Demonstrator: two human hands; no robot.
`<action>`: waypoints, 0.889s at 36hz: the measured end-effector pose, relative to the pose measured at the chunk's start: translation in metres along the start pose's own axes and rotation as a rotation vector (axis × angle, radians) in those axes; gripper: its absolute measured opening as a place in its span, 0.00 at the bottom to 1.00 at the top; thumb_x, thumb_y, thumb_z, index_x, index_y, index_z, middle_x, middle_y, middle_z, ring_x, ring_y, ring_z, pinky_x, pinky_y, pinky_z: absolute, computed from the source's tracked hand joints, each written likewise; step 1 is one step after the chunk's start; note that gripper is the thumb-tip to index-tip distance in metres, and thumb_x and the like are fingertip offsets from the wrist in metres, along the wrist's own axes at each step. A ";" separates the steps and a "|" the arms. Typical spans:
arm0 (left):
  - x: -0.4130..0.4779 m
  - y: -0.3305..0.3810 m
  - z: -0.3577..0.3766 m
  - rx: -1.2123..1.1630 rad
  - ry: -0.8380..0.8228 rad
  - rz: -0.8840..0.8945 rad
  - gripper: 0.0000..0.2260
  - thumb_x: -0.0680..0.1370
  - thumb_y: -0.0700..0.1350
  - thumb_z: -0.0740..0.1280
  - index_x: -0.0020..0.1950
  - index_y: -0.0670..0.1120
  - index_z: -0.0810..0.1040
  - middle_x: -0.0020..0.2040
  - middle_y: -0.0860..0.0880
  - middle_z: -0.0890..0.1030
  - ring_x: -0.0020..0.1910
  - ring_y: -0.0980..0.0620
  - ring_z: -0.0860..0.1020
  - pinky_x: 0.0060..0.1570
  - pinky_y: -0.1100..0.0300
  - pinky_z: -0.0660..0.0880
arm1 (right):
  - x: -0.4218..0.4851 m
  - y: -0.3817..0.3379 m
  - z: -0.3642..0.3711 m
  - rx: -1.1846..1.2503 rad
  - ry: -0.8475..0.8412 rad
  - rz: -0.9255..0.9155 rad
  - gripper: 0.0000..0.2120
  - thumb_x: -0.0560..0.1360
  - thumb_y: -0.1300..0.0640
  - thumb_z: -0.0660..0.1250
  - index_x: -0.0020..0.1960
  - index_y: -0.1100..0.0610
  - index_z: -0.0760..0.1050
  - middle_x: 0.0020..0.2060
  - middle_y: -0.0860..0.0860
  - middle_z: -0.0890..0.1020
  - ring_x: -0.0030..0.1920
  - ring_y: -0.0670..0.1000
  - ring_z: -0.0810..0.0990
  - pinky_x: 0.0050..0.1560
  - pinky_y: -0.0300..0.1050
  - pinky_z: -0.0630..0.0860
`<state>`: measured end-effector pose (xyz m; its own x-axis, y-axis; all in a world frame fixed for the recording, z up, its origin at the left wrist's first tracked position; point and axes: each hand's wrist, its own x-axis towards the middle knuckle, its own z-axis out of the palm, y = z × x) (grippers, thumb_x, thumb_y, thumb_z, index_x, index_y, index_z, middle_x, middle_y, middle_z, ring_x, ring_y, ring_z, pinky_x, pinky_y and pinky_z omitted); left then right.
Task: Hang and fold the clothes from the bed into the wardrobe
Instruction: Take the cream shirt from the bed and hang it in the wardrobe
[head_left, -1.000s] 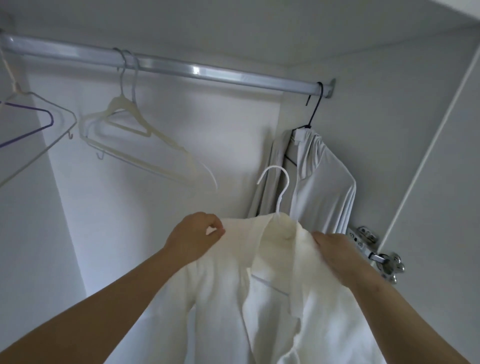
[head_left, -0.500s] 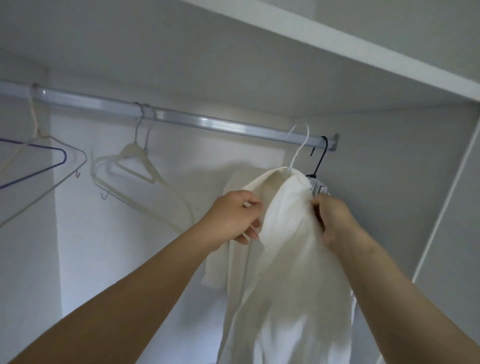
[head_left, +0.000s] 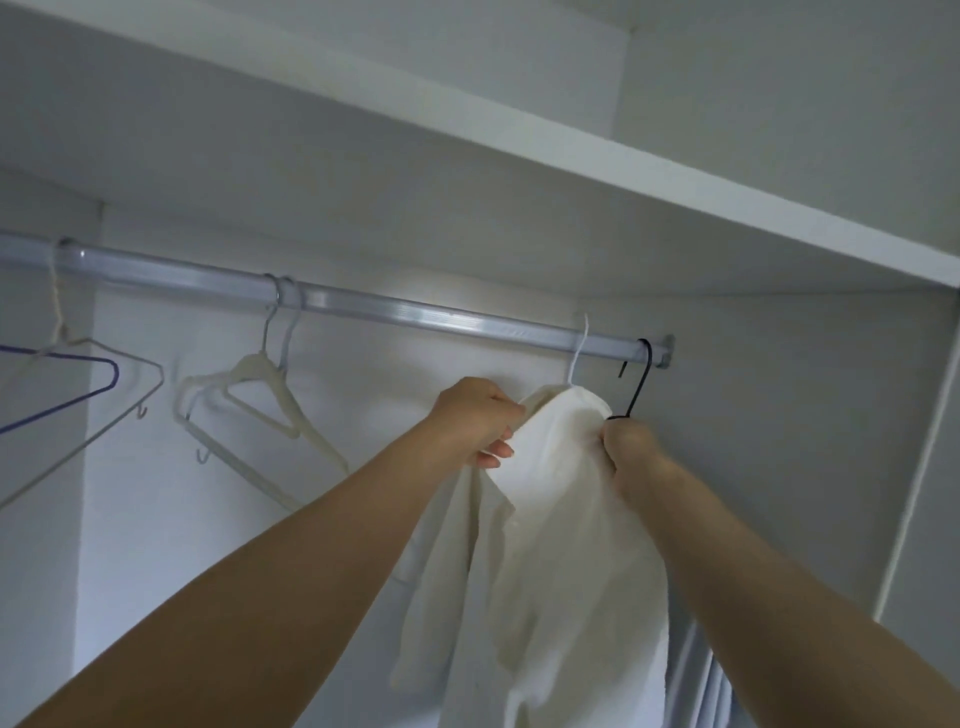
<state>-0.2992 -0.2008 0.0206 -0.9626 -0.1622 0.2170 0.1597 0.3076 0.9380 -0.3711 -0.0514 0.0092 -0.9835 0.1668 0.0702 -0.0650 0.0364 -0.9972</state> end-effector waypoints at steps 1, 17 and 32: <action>0.001 -0.002 0.000 0.010 -0.006 0.003 0.03 0.77 0.44 0.66 0.45 0.46 0.76 0.37 0.48 0.77 0.28 0.55 0.77 0.27 0.64 0.75 | 0.006 0.004 0.002 0.047 0.008 0.019 0.18 0.79 0.67 0.51 0.68 0.71 0.64 0.65 0.64 0.72 0.49 0.53 0.74 0.62 0.51 0.70; 0.018 -0.025 0.010 0.002 -0.002 -0.054 0.05 0.77 0.40 0.61 0.46 0.45 0.76 0.36 0.48 0.78 0.27 0.54 0.77 0.27 0.66 0.73 | 0.024 0.030 -0.007 -0.187 -0.022 0.039 0.12 0.80 0.63 0.54 0.57 0.61 0.73 0.35 0.53 0.72 0.38 0.54 0.72 0.42 0.43 0.74; 0.003 -0.025 0.031 -0.140 -0.046 0.024 0.05 0.76 0.42 0.63 0.40 0.47 0.76 0.34 0.49 0.78 0.26 0.54 0.77 0.27 0.66 0.71 | -0.020 0.016 -0.035 -0.252 0.078 -0.257 0.12 0.75 0.64 0.61 0.33 0.57 0.68 0.28 0.51 0.68 0.29 0.49 0.65 0.30 0.41 0.61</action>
<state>-0.3131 -0.1801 -0.0102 -0.9667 -0.1120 0.2300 0.2085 0.1760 0.9621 -0.3462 -0.0193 -0.0077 -0.9238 0.1950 0.3294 -0.2555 0.3266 -0.9100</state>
